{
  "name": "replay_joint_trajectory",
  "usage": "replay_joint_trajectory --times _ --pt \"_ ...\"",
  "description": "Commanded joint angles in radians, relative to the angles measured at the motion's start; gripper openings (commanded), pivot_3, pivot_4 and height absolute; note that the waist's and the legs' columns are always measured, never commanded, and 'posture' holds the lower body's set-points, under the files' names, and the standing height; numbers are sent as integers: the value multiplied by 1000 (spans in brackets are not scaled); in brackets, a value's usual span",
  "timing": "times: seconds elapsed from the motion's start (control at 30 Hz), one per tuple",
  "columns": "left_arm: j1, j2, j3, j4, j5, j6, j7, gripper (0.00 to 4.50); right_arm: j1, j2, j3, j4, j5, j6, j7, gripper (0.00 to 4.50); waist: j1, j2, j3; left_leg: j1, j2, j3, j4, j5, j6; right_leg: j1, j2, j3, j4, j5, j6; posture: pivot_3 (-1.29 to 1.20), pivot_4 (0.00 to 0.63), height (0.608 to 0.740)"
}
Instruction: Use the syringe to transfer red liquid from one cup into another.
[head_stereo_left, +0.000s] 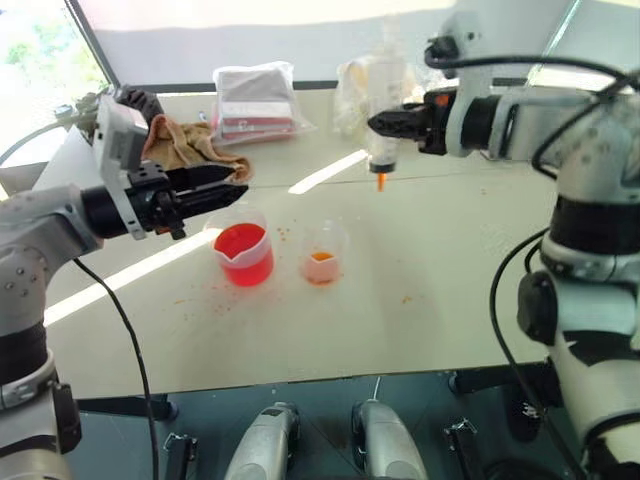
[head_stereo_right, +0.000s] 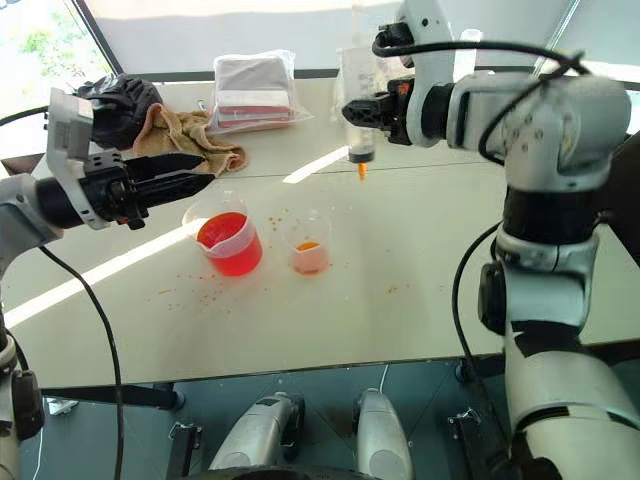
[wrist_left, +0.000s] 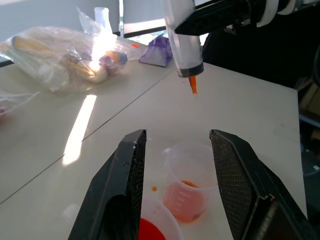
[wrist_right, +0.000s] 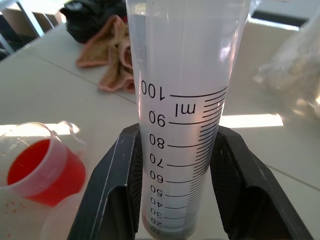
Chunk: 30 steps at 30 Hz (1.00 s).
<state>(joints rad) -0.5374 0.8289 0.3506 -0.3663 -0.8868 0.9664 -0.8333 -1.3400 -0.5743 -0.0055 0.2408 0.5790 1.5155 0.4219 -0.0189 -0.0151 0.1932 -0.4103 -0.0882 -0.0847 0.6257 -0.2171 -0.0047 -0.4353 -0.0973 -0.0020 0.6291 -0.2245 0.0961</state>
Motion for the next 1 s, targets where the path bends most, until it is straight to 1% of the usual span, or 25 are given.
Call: replay_joint_trajectory --times 0.03,0.13,0.23,0.33,0.5,0.83,0.87,0.9,0.93,1.0 --pt "25 35 43 -67 -23 -36 -9 2114 -70 -19 89 127 -48 10 55 1377 -2 0 0 0 0 1 -1 0 0 0 0 0 0 0 0 0 150 736" --pt "68 60 60 -113 -48 -40 -22 2114 -81 -25 184 202 -97 -28 103 1377 0 0 0 -1 0 1 -2 0 1 -2 0 0 0 1 3 0 150 736" --pt "126 108 72 -182 -72 -37 -59 2114 -61 -13 292 247 -118 8 149 1377 -1 0 0 -4 0 1 -2 0 1 -5 0 0 0 2 4 0 150 736" --pt "173 156 91 -217 -106 -29 -88 2114 -46 3 354 291 -145 31 166 1377 -1 0 0 -7 0 1 -2 0 1 -8 0 0 0 2 4 0 150 736" --pt "190 203 88 -215 -93 -61 -97 2114 -27 17 410 336 -183 20 193 1377 1 0 0 -8 -1 1 -1 0 1 -8 0 0 0 2 4 0 150 736" --pt "194 222 53 -206 -89 -91 -104 2114 -22 71 445 408 -230 29 227 1377 -1 0 0 -8 -1 1 0 0 1 -8 1 0 1 2 4 0 150 736" --pt "192 221 52 -205 -96 -89 -102 2141 -19 72 448 406 -232 29 229 2366 -1 0 0 -8 -1 1 0 0 1 -8 1 0 1 2 4 0 150 736" --pt "187 218 51 -201 -109 -83 -96 2141 -19 73 450 403 -235 30 232 2658 -1 0 0 -8 -1 1 0 0 1 -8 1 0 1 2 4 0 150 736" --pt "185 216 51 -199 -116 -81 -93 2141 -18 71 454 399 -235 30 238 3238 -1 0 0 -8 -1 1 0 0 1 -8 1 0 1 2 4 0 150 736" --pt "184 215 48 -197 -120 -84 -91 2141 -21 61 460 391 -237 26 252 4125 -1 0 0 -8 -1 1 0 0 1 -8 1 0 1 2 4 0 150 736"
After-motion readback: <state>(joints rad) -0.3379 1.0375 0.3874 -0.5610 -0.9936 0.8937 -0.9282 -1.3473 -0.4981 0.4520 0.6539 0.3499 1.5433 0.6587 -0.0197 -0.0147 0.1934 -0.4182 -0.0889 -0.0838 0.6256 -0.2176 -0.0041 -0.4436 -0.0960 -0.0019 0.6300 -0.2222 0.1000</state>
